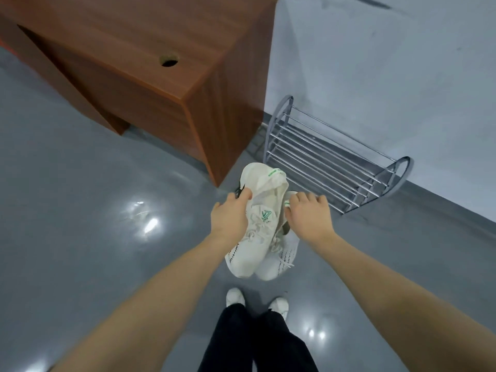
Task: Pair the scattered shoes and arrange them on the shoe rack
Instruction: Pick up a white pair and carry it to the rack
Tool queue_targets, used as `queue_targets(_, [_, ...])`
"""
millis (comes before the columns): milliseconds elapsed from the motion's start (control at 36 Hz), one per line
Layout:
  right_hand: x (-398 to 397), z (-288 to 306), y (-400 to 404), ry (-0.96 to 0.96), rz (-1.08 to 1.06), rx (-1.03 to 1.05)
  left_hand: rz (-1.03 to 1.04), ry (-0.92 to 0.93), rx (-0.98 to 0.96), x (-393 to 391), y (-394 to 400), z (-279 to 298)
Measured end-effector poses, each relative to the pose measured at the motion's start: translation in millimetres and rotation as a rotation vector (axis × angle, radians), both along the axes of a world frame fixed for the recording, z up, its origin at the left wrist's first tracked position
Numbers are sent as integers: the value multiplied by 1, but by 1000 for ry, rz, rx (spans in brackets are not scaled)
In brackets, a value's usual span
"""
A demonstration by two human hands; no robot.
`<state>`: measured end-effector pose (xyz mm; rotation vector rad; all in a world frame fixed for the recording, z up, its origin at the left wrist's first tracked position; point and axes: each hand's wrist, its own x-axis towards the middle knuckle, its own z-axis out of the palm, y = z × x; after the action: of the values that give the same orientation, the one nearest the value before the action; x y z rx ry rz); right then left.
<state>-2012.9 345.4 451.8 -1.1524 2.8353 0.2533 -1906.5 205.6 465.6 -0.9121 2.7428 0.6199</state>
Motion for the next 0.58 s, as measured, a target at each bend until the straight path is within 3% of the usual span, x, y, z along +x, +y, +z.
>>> queue_targets(389, [-75, -102, 8, -175, -92, 75, -143, -48, 12, -75, -2, -116])
queue_targets(583, [-112, -199, 15, -266, -169, 137, -150, -134, 47, -102, 5, -217])
